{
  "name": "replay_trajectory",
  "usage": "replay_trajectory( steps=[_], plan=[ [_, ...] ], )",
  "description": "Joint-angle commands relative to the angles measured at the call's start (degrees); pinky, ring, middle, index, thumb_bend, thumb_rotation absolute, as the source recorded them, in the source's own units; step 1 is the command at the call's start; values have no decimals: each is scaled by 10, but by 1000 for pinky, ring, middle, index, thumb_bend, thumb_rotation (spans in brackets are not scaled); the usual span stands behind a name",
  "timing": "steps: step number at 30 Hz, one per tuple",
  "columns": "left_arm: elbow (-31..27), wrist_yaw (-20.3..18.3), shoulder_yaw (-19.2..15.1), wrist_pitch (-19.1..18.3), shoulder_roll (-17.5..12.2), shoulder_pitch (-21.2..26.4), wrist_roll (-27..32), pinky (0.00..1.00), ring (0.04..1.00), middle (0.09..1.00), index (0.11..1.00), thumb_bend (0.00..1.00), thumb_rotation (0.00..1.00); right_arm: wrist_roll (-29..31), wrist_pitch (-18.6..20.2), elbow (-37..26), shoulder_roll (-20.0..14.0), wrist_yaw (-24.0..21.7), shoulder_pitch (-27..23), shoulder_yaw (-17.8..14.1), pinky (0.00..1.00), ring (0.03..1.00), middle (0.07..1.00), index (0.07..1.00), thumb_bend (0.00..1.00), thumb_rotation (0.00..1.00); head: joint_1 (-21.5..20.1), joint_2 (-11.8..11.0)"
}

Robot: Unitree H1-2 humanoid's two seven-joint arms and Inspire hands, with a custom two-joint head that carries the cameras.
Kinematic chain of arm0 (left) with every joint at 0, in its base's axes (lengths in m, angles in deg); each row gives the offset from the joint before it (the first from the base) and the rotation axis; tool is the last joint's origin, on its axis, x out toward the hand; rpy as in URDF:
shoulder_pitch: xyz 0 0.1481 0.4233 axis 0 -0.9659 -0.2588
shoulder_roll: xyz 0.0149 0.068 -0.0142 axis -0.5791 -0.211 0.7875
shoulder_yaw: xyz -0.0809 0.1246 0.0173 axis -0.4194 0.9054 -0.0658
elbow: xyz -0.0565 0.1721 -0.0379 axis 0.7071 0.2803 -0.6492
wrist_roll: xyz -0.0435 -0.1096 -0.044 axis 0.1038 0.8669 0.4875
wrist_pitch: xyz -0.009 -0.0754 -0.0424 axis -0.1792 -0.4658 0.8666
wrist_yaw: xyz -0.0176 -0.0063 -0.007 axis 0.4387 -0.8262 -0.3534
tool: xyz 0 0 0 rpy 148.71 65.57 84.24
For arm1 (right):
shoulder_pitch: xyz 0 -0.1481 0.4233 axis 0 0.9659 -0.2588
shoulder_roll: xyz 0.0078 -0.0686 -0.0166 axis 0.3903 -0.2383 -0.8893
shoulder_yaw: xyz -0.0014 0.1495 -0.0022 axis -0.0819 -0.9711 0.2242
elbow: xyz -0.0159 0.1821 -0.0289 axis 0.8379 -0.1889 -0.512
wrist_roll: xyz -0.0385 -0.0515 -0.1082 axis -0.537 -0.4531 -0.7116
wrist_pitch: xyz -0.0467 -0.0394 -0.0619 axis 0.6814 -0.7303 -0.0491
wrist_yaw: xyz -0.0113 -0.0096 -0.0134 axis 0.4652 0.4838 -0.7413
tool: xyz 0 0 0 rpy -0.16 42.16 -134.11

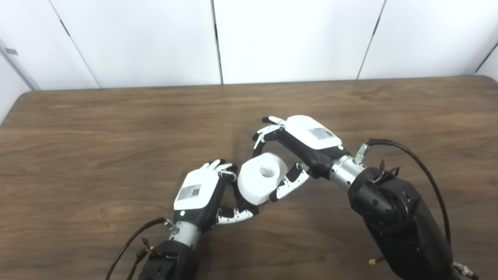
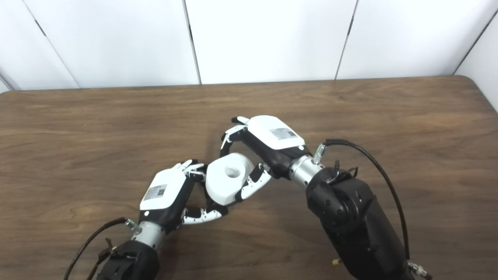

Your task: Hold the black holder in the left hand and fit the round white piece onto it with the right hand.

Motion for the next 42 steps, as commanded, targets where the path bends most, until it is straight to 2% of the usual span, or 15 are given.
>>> replay_trajectory(
  steps=[1, 12, 31, 42],
  plan=[
    [19, -40, 20, -3, -2, -16, -7, 933, 924, 836, 491, 512, 46, -2, -19, -6, 2, 10, -13, 3, 846, 938, 787, 484, 522, 132, 1, 0],
    [16, -38, 22, -2, -1, -18, -12, 925, 921, 834, 491, 513, 47, 0, -37, 11, 2, 18, -9, 15, 835, 939, 782, 484, 522, 130, 1, 3],
    [14, -41, 27, -4, 9, -17, -25, 921, 923, 831, 491, 513, 46, 3, -35, 22, -3, 0, -11, 28, 848, 945, 786, 485, 522, 129, 7, 12],
    [10, -48, 27, -6, 9, -16, -28, 920, 923, 833, 491, 513, 46, -9, -13, 21, -18, -44, -27, 40, 863, 940, 788, 489, 523, 136, 9, 13]
  ],
)
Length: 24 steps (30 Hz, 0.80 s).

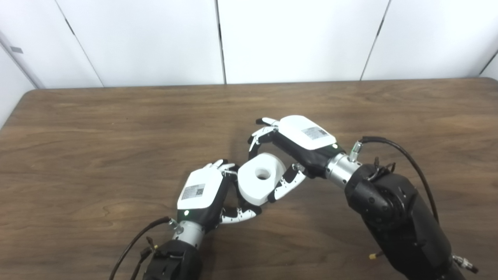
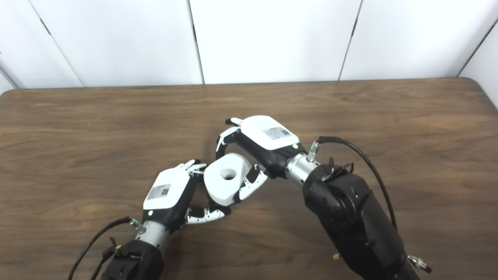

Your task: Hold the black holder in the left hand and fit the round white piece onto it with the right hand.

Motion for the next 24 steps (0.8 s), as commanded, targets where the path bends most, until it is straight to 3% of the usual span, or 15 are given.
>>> replay_trajectory(
  steps=[1, 24],
  plan=[
    [15, -44, 21, -2, 2, -14, -6, 919, 923, 832, 491, 513, 46, -7, 3, 9, -9, -26, -2, 11, 862, 940, 788, 489, 523, 136, 0, 1],
    [15, -46, 21, -4, 3, -14, -8, 918, 921, 832, 491, 513, 46, -7, 8, 9, -17, -29, 1, 14, 855, 949, 799, 492, 524, 149, 0, 0]
  ],
)
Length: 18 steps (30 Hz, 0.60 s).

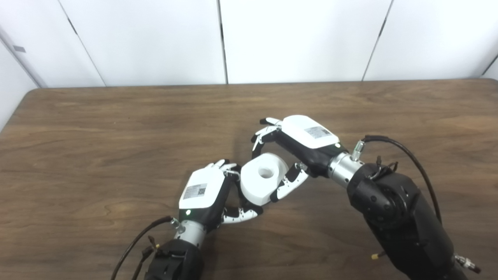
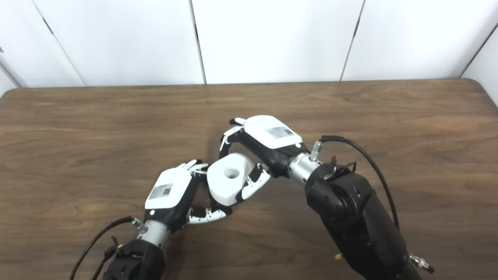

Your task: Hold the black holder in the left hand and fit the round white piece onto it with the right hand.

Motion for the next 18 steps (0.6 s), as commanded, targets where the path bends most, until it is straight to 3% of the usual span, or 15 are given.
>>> replay_trajectory(
  steps=[1, 2, 3, 5, 11, 18],
  plan=[
    [17, -43, 20, -2, 2, -14, -4, 917, 921, 831, 491, 513, 46, -7, -7, 8, -17, -29, 1, 15, 855, 948, 801, 492, 524, 150, 0, 1],
    [17, -43, 21, -2, 2, -14, -5, 917, 921, 831, 491, 513, 46, -8, -8, 8, -20, -33, 0, 17, 855, 948, 805, 493, 524, 152, 0, 1],
    [17, -44, 21, -2, 2, -14, -5, 917, 921, 831, 491, 513, 46, -7, -9, 8, -23, -35, -1, 18, 856, 948, 808, 576, 740, 221, 0, 1],
    [18, -45, 21, -1, 1, -13, -5, 919, 923, 833, 491, 513, 46, -3, -9, 8, -26, -38, -3, 20, 873, 950, 788, 610, 877, 274, 0, 1],
    [20, -44, 22, 0, 0, -12, -4, 916, 921, 833, 491, 513, 47, -16, 13, -2, -34, -74, -10, 27, 930, 998, 898, 738, 988, 395, -1, 0],
    [20, -48, 22, -2, -1, -12, -3, 916, 919, 834, 491, 513, 46, -29, 28, -9, -32, -89, -10, 27, 957, 1000, 944, 799, 1000, 437, -1, 0]
  ],
)
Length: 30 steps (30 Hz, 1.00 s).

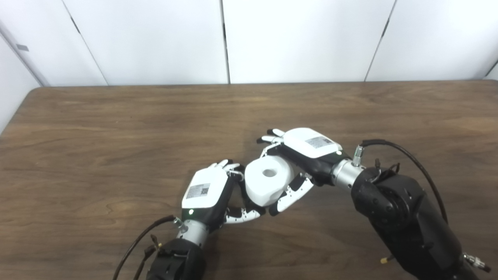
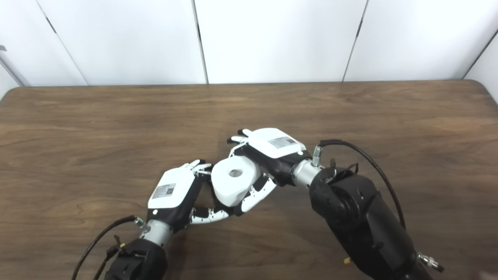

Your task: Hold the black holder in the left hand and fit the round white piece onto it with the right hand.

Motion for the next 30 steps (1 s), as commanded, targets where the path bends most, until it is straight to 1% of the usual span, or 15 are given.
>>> replay_trajectory(
  steps=[1, 5, 11, 14, 18, 21, 25, 30],
  plan=[
    [20, -45, 19, -2, -1, -13, -3, 918, 920, 834, 491, 513, 46, -5, 2, -4, -3, -23, -4, 5, 958, 1000, 944, 804, 1000, 442, 0, 1],
    [20, -48, 19, -4, -1, -12, -5, 917, 920, 833, 491, 513, 47, -6, 2, -5, -4, -26, -4, 5, 966, 1000, 946, 811, 1000, 452, 0, 1],
    [23, -46, 19, -1, -3, -10, -5, 910, 916, 830, 491, 513, 46, -4, -2, 0, -5, -21, -4, 3, 971, 1000, 940, 796, 1000, 461, -1, 0],
    [27, -46, 19, 1, -4, -9, -5, 910, 916, 831, 491, 513, 46, 0, 0, 1, -3, -18, -4, -1, 972, 1000, 939, 792, 1000, 448, -1, -1],
    [31, -39, 17, 4, -4, -10, 0, 908, 914, 829, 491, 514, 46, -1, -2, -2, -3, -14, -7, -4, 965, 1000, 934, 813, 1000, 471, -1, -3],
    [35, -35, 17, 6, -5, -10, 1, 907, 914, 828, 491, 514, 46, 1, -7, -4, -2, -5, -10, -9, 954, 1000, 917, 808, 1000, 484, 0, -4],
    [38, -35, 17, 7, -6, -8, -2, 910, 915, 828, 491, 514, 46, 7, 5, -8, 7, 2, -12, -24, 961, 1000, 919, 815, 1000, 461, 4, -5],
    [42, -37, 16, 8, -9, -6, 2, 917, 916, 830, 491, 514, 46, 7, 17, -10, 15, -1, -18, -35, 976, 1000, 926, 817, 1000, 414, -3, -7]
  ],
)
